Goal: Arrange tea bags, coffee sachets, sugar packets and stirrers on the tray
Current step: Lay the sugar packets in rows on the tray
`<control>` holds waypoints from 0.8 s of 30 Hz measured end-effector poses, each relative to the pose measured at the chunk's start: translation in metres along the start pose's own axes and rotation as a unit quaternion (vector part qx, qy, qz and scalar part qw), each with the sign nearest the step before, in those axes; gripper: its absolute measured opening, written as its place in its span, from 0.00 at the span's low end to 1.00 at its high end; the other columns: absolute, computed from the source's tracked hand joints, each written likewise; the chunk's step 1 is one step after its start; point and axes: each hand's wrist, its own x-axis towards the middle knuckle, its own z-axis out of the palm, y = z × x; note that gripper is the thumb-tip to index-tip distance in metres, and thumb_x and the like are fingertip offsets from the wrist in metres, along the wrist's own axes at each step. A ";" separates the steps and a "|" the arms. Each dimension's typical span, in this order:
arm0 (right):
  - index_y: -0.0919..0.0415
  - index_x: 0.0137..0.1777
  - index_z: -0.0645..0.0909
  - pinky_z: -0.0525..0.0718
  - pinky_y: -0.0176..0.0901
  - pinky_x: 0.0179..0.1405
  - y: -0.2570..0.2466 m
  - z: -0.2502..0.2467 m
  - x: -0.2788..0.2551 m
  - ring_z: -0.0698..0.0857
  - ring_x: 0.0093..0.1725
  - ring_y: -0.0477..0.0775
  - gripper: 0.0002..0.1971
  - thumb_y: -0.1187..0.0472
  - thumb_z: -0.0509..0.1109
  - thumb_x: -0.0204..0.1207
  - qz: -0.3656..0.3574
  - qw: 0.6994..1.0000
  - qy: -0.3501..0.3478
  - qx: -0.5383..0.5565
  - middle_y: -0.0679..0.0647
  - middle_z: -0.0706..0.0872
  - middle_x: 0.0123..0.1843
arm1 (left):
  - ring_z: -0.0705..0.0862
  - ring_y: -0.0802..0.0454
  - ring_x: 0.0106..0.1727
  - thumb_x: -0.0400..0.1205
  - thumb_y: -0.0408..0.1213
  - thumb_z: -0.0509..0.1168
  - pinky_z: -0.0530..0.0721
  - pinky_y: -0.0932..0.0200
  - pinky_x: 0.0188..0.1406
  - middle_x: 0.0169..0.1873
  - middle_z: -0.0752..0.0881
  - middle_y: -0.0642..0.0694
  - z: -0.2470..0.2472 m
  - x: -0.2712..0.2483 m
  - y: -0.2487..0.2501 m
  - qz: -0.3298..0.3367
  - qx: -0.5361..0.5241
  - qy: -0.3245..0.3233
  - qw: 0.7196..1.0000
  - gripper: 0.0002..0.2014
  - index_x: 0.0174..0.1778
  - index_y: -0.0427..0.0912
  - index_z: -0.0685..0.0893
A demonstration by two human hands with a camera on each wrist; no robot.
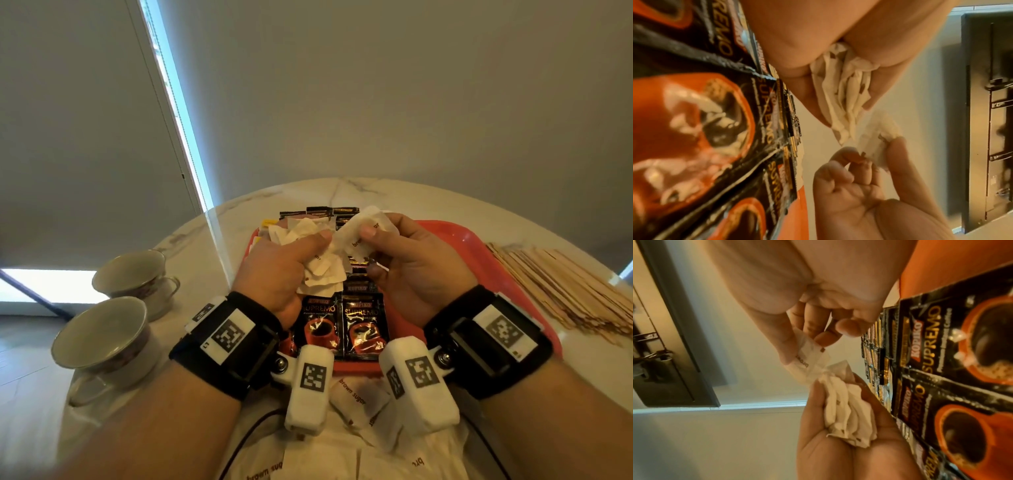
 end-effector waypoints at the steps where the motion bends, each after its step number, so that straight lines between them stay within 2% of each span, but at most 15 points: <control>1: 0.59 0.53 0.82 0.79 0.38 0.33 0.001 0.000 0.000 0.88 0.41 0.50 0.14 0.64 0.77 0.68 0.001 1.000 -0.001 0.006 0.54 0.91 0.45 | 0.95 0.40 0.48 0.84 0.31 0.74 0.93 0.47 0.38 0.49 0.95 0.37 0.001 0.000 0.000 -0.004 -0.003 -0.004 1.000 0.06 0.56 0.41 0.88; 4: 0.61 0.57 0.81 0.82 0.43 0.40 0.004 0.001 0.001 0.91 0.42 0.52 0.18 0.66 0.78 0.67 -0.001 1.000 0.005 0.000 0.56 0.92 0.47 | 0.95 0.40 0.52 0.84 0.37 0.73 0.94 0.46 0.42 0.51 0.95 0.36 0.005 -0.003 0.001 -0.016 -0.026 -0.031 0.999 0.11 0.61 0.39 0.87; 6: 0.62 0.60 0.81 0.84 0.45 0.43 0.005 0.001 0.000 0.91 0.44 0.54 0.20 0.67 0.78 0.68 -0.002 1.000 0.012 -0.003 0.57 0.92 0.49 | 0.94 0.37 0.56 0.80 0.38 0.74 0.94 0.44 0.46 0.55 0.94 0.34 0.006 -0.004 0.000 -0.010 -0.022 -0.051 0.998 0.16 0.63 0.37 0.86; 8: 0.64 0.64 0.82 0.87 0.44 0.40 0.006 0.001 -0.001 0.91 0.45 0.54 0.22 0.67 0.78 0.68 0.001 1.000 0.015 0.000 0.57 0.92 0.51 | 0.93 0.35 0.58 0.78 0.32 0.76 0.94 0.44 0.47 0.56 0.93 0.32 0.005 -0.006 -0.003 0.007 0.003 -0.071 0.997 0.17 0.63 0.35 0.87; 9: 0.64 0.64 0.82 0.88 0.43 0.39 0.006 0.002 -0.001 0.91 0.45 0.54 0.23 0.67 0.77 0.68 0.004 1.000 0.015 -0.005 0.57 0.92 0.51 | 0.93 0.34 0.58 0.78 0.28 0.76 0.93 0.46 0.44 0.55 0.93 0.32 0.005 -0.007 -0.004 0.016 0.017 -0.078 0.997 0.16 0.61 0.35 0.88; 11: 0.63 0.62 0.84 0.87 0.45 0.41 0.005 0.004 -0.002 0.91 0.45 0.55 0.18 0.67 0.77 0.71 0.009 1.000 0.018 -0.022 0.58 0.92 0.50 | 0.94 0.34 0.55 0.78 0.20 0.74 0.92 0.48 0.40 0.52 0.94 0.34 0.003 -0.007 -0.006 0.029 0.031 -0.085 0.995 0.13 0.55 0.39 0.91; 12: 0.63 0.60 0.85 0.88 0.46 0.41 0.005 0.004 -0.002 0.90 0.44 0.55 0.14 0.67 0.75 0.74 0.009 0.999 0.024 -0.029 0.58 0.92 0.49 | 0.94 0.35 0.54 0.78 0.17 0.73 0.92 0.47 0.40 0.51 0.94 0.35 0.002 -0.008 -0.006 0.033 0.035 -0.088 0.995 0.15 0.49 0.43 0.94; 13: 0.64 0.57 0.85 0.89 0.45 0.38 0.005 0.005 -0.002 0.90 0.42 0.54 0.10 0.67 0.74 0.77 0.006 0.999 0.032 -0.034 0.58 0.92 0.47 | 0.94 0.35 0.54 0.78 0.16 0.73 0.93 0.46 0.42 0.49 0.95 0.35 0.001 -0.008 -0.005 0.036 0.037 -0.091 0.995 0.18 0.43 0.47 0.95; 15: 0.64 0.54 0.86 0.88 0.42 0.31 0.002 0.006 -0.004 0.90 0.38 0.52 0.05 0.65 0.73 0.80 -0.007 0.998 0.048 -0.044 0.57 0.92 0.43 | 0.94 0.33 0.54 0.77 0.15 0.73 0.92 0.43 0.45 0.48 0.95 0.35 0.001 -0.009 -0.002 0.037 0.039 -0.091 0.994 0.20 0.38 0.48 0.96; 17: 0.64 0.52 0.86 0.87 0.40 0.30 -0.001 0.006 -0.005 0.91 0.38 0.51 0.05 0.63 0.73 0.80 -0.020 0.996 0.066 -0.058 0.56 0.92 0.42 | 0.94 0.31 0.54 0.77 0.15 0.73 0.92 0.43 0.44 0.49 0.94 0.33 0.000 -0.008 0.000 0.032 0.042 -0.085 0.995 0.16 0.40 0.43 0.94; 21: 0.62 0.53 0.89 0.86 0.46 0.40 -0.005 0.001 -0.004 0.91 0.44 0.53 0.06 0.61 0.75 0.79 -0.023 0.987 0.066 -0.146 0.58 0.94 0.48 | 0.94 0.30 0.54 0.76 0.15 0.73 0.94 0.43 0.42 0.51 0.93 0.29 -0.003 -0.008 0.004 0.017 0.043 -0.060 0.997 0.14 0.52 0.35 0.86; 24: 0.65 0.54 0.88 0.83 0.39 0.33 -0.012 -0.003 -0.004 0.90 0.41 0.51 0.05 0.67 0.74 0.79 0.010 0.977 0.038 -0.208 0.59 0.94 0.48 | 0.94 0.30 0.54 0.76 0.15 0.73 0.93 0.41 0.45 0.52 0.93 0.29 -0.005 -0.006 0.006 0.009 0.047 -0.046 0.998 0.15 0.55 0.34 0.86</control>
